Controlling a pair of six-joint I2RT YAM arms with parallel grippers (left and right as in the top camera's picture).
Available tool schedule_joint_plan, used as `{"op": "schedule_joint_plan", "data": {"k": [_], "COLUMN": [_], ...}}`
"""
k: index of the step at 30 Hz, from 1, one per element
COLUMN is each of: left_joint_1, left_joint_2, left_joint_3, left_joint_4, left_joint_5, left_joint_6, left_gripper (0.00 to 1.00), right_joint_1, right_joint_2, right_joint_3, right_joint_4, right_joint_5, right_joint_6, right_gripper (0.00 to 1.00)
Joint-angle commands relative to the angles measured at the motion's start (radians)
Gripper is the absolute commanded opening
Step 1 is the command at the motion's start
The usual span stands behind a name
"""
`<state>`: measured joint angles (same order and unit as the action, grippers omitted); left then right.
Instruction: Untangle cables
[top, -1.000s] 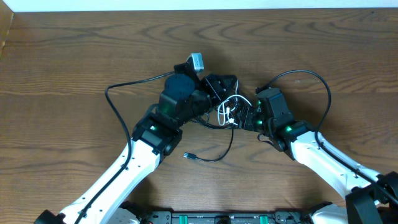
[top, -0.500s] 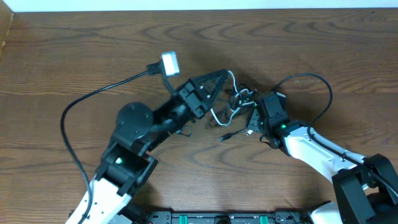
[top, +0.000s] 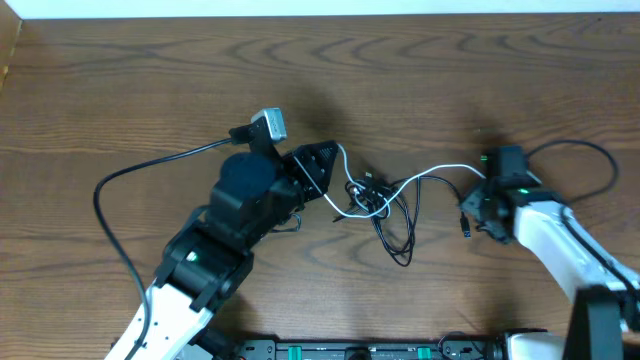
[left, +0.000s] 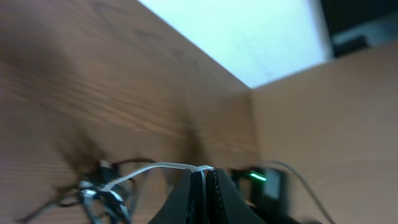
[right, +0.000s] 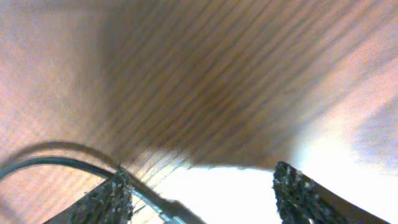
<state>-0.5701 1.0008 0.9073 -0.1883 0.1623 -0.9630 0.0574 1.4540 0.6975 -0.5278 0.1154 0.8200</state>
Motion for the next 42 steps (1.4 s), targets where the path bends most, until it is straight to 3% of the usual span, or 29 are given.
{"op": "schedule_joint_plan", "data": {"k": [1,5,12,14,18,21,24,26,29,31,35,39,42], "left_joint_1": [0.004,0.004,0.004,0.004,0.005,0.005,0.005,0.005,0.004,0.004,0.004,0.004,0.004], "left_joint_2": [0.052,0.127,0.252,0.277,0.308,0.311,0.311,0.311,0.311,0.311,0.311,0.311,0.311], "left_joint_3": [0.011,0.011,0.011,0.011,0.011,0.011,0.011,0.011,0.011,0.011,0.011,0.011,0.011], "left_joint_4": [-0.010,-0.029,-0.006,0.003,0.013,0.013,0.014,0.014,0.014,0.014,0.013,0.013,0.013], "left_joint_5": [-0.068,-0.051,-0.060,-0.059,-0.061,-0.078,-0.090,-0.096,-0.096,-0.096,-0.095,-0.095,-0.095], "left_joint_6": [0.077,0.216,0.194,0.175,0.154,0.154,0.139,0.106,0.058,0.059,0.059,0.059,0.059], "left_gripper": [0.08,0.08,0.08,0.08,0.08,0.08,0.08,0.08,0.08,0.08,0.08,0.08,0.08], "right_joint_1": [-0.046,-0.048,0.002,0.019,0.063,0.084,0.092,0.100,0.130,0.159,0.216,0.251,0.278], "right_joint_2": [-0.126,-0.291,-0.478,-0.492,-0.487,-0.480,-0.457,-0.433,-0.393,-0.359,-0.274,-0.167,-0.084], "right_joint_3": [0.000,0.000,0.000,0.000,0.000,0.000,-0.001,-0.002,-0.014,-0.021,-0.023,-0.023,-0.023], "right_joint_4": [-0.024,-0.090,-0.077,-0.102,-0.161,-0.164,-0.196,-0.239,-0.224,-0.205,-0.136,0.068,0.151], "right_joint_5": [-0.099,-0.203,-0.726,-0.797,-0.853,-0.835,-0.755,-0.708,-0.675,-0.631,-0.525,-0.499,-0.498], "right_joint_6": [-0.073,-0.085,-0.568,-0.629,-0.684,-0.601,-0.314,-0.159,-0.108,-0.066,-0.004,0.007,0.025], "right_gripper": [0.75,0.85,0.88,0.89,0.74,0.63,0.61,0.54,0.44,0.43,0.44,0.45,0.33]}}
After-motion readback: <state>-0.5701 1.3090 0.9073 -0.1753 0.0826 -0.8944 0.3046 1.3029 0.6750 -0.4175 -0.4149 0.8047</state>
